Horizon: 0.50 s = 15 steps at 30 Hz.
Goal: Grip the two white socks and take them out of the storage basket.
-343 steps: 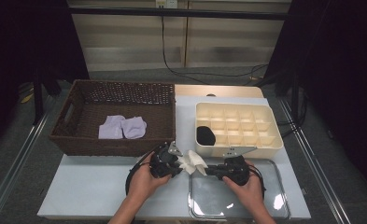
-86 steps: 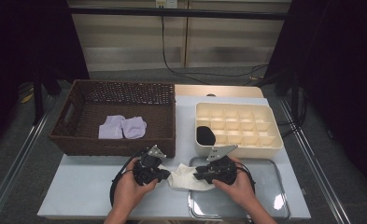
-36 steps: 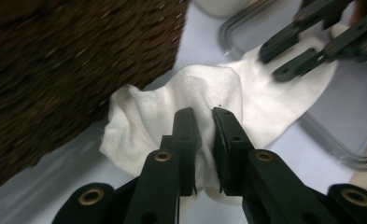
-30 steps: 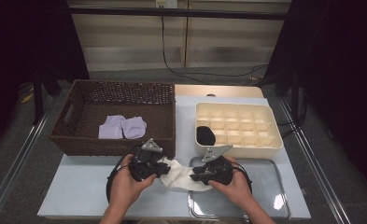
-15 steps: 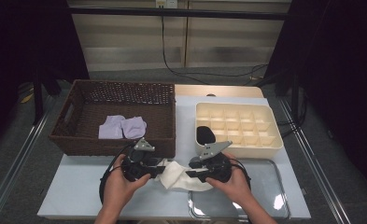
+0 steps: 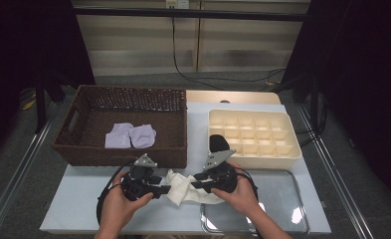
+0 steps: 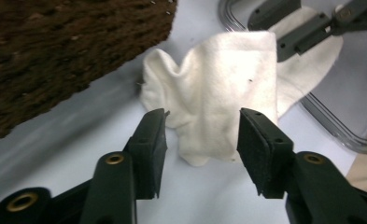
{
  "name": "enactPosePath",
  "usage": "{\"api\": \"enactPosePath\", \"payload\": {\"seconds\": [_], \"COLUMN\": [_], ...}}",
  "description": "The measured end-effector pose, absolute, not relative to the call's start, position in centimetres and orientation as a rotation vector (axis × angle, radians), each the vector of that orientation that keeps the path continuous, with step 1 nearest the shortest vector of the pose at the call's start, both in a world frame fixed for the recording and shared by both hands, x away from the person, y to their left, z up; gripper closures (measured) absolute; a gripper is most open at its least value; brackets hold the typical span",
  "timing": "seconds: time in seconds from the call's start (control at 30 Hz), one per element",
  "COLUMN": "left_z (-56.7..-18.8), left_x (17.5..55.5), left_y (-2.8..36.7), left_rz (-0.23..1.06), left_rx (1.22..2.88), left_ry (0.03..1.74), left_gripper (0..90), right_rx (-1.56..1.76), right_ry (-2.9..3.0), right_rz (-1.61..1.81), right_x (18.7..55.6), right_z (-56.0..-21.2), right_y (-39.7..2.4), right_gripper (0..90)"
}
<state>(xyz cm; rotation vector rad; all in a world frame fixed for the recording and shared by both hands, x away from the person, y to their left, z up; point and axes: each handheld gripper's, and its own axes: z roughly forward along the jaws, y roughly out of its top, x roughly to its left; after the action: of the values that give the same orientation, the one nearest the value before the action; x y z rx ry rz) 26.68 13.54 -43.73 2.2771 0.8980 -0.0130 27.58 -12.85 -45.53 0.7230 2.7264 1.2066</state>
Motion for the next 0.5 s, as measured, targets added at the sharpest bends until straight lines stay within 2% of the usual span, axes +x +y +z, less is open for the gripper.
{"api": "enactPosePath", "payload": {"seconds": [0.1, 0.23, 0.5], "left_z": [-44.1, -44.1, -41.8], "left_x": [26.7, 27.1, 27.7], "left_y": [13.0, 12.4, 10.5], "left_rz": [-0.036, -0.071, -0.042], "left_rx": [2.316, 2.322, 2.3], "left_ry": [0.879, 0.873, 0.825], "left_gripper": [60.6, 78.0, 84.9], "right_rx": [0.726, 0.738, 0.77], "right_ry": [2.725, 2.717, 2.692], "right_rz": [1.205, 1.21, 1.222], "right_x": [27.5, 27.3, 26.8], "right_z": [-45.6, -45.6, -45.4], "right_y": [-13.2, -13.7, -15.1], "right_gripper": [69.1, 69.1, 69.1]}}
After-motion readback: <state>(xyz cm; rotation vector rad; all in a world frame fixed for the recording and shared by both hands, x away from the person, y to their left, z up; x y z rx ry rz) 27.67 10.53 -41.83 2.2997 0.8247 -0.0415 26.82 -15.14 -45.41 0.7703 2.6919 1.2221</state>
